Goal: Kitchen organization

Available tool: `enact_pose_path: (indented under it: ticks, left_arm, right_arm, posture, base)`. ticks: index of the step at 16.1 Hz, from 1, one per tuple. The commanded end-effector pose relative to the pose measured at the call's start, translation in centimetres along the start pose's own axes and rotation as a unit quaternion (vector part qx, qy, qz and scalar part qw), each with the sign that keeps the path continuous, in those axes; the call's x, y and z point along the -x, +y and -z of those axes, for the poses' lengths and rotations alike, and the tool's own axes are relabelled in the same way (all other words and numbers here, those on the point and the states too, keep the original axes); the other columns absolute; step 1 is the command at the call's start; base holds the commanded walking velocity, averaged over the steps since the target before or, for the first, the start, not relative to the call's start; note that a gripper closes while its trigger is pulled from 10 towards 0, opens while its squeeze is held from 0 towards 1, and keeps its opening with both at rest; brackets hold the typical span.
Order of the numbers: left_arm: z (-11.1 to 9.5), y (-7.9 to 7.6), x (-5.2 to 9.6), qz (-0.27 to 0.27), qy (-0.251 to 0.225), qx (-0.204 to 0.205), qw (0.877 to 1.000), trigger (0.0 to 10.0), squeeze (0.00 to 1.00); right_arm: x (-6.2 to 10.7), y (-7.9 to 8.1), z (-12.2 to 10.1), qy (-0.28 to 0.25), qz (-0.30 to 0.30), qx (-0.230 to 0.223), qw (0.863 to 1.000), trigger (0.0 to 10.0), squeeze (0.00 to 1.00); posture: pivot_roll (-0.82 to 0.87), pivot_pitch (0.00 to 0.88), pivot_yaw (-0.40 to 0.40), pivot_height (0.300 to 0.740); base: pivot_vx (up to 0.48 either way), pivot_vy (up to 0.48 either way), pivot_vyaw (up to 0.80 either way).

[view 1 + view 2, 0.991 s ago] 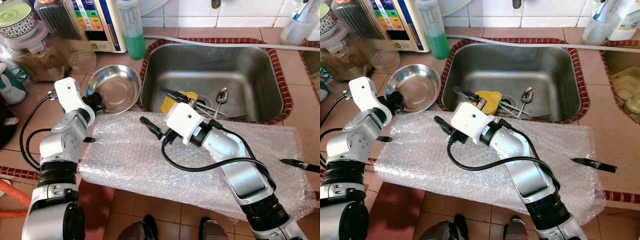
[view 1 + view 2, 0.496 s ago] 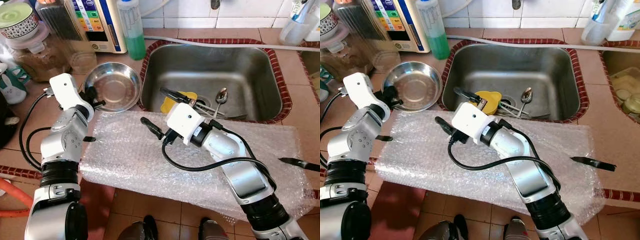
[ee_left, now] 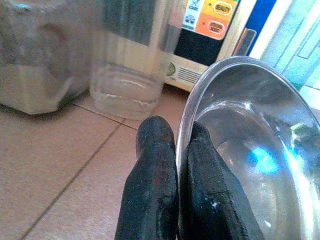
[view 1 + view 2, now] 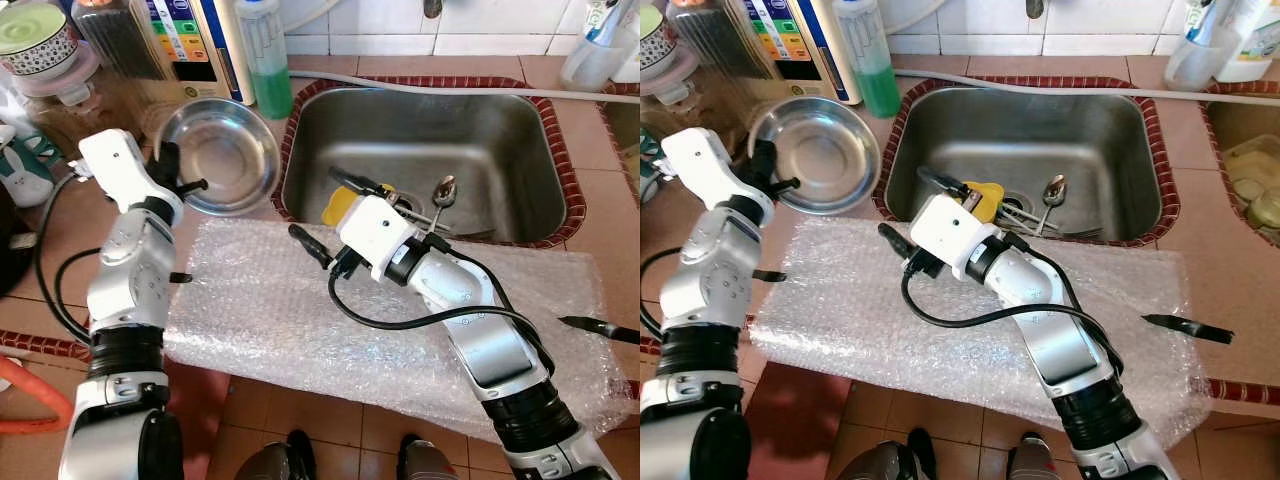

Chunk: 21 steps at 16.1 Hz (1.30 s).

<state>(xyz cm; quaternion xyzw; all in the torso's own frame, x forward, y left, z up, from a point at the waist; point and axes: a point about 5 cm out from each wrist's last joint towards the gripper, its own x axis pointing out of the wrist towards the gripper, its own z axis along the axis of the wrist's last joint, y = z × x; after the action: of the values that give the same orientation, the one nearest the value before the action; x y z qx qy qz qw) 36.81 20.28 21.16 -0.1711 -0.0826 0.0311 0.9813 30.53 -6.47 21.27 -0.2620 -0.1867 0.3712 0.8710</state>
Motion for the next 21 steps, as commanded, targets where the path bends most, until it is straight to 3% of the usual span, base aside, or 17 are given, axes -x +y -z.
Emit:
enact_pose_path:
  ticks: [1, 5, 6, 7, 8, 10, 13, 15, 16, 18, 19, 20, 21]
  left_arm:
    - [-0.8, -0.3, 0.3, 0.021, -0.031, 0.0, 0.999, 0.0, 0.0]
    - [-1.3, -2.3, 0.7, 0.092, -0.063, 0.016, 0.994, 0.0, 0.0]
    - [-1.4, -2.7, 0.8, 0.103, -0.068, 0.015, 0.992, 0.0, 0.0]
    - [-1.3, -3.2, 1.0, 0.117, -0.068, 0.01, 0.991, 0.0, 0.0]
    - [-1.1, -3.8, 1.2, 0.134, -0.069, 0.013, 0.989, 0.0, 0.0]
    - [-0.7, -5.0, 1.6, 0.163, -0.068, 0.007, 0.984, 0.0, 0.0]
    - [-0.9, -6.5, 1.9, 0.195, -0.075, 0.015, 0.978, 0.0, 0.0]
    - [-0.9, -7.3, 2.2, 0.21, -0.076, 0.023, 0.975, 0.0, 0.0]
    - [-0.9, -8.0, 2.5, 0.226, -0.077, 0.02, 0.971, 0.0, 0.0]
    - [-0.8, -8.6, 2.8, 0.235, -0.077, 0.023, 0.969, 0.0, 0.0]
    - [-0.8, -8.8, 2.9, 0.238, -0.076, 0.026, 0.968, 0.0, 0.0]
    - [-0.6, -9.0, 3.1, 0.243, -0.073, 0.026, 0.967, 0.0, 0.0]
    - [-0.6, -9.0, 3.2, 0.245, -0.072, 0.024, 0.966, 0.0, 0.0]
  right_arm:
    - [-0.2, -0.3, -0.2, -0.007, 0.009, 0.0, 1.0, 10.0, 0.98]
    - [-0.3, -2.9, 0.0, -0.008, 0.1, -0.039, 0.994, 10.0, 0.92]
    - [-0.3, -3.6, 0.1, -0.007, 0.124, -0.047, 0.991, 10.0, 0.74]
    - [-0.2, -4.4, 0.3, -0.004, 0.148, -0.059, 0.987, 10.0, 0.66]
    - [-0.2, -5.2, 0.6, -0.001, 0.171, -0.07, 0.983, 10.0, 0.49]
    - [-0.4, -5.7, 0.8, 0.001, 0.185, -0.08, 0.979, 10.0, 0.37]
    - [-1.2, -5.9, 0.8, -0.003, 0.192, -0.094, 0.977, 10.0, 0.35]
    - [-1.6, -6.0, 0.8, -0.006, 0.192, -0.101, 0.976, 10.0, 0.24]
    - [-1.9, -5.9, 0.7, -0.007, 0.189, -0.106, 0.976, 10.0, 0.03]
    - [-2.2, -5.8, 0.8, -0.007, 0.189, -0.111, 0.976, 10.0, 0.0]
    - [-2.3, -5.8, 0.8, -0.006, 0.191, -0.112, 0.975, 0.7, 0.0]
    - [-2.5, -5.7, 0.8, -0.006, 0.192, -0.112, 0.975, 0.0, 0.0]
    - [-2.6, -5.8, 0.7, -0.005, 0.193, -0.11, 0.975, 0.0, 0.0]
  posture:
    - [-0.2, 0.224, 0.132, 0.74]
    - [-0.19, 0.222, 0.13, 0.74]
    - [-0.19, 0.221, 0.13, 0.74]
    - [-0.19, 0.22, 0.13, 0.74]
    - [-0.19, 0.218, 0.13, 0.74]
    - [-0.19, 0.215, 0.13, 0.74]
    - [-0.19, 0.215, 0.129, 0.74]
    - [-0.19, 0.215, 0.131, 0.74]
    - [-0.19, 0.215, 0.131, 0.74]
    - [-0.19, 0.215, 0.131, 0.74]
    - [-0.19, 0.215, 0.131, 0.74]
    - [-0.18, 0.218, 0.132, 0.74]
    - [-0.18, 0.219, 0.131, 0.74]
  base:
    - [0.0, 0.0, 0.0]
    - [0.0, 0.0, 0.0]
    - [0.0, 0.0, 0.0]
    - [0.0, 0.0, 0.0]
    - [0.0, 0.0, 0.0]
    - [0.0, 0.0, 0.0]
    - [0.0, 0.0, 0.0]
    - [0.0, 0.0, 0.0]
    - [0.0, 0.0, 0.0]
    - [0.0, 0.0, 0.0]
    - [0.0, 0.0, 0.0]
    - [0.0, 0.0, 0.0]
    - [0.0, 0.0, 0.0]
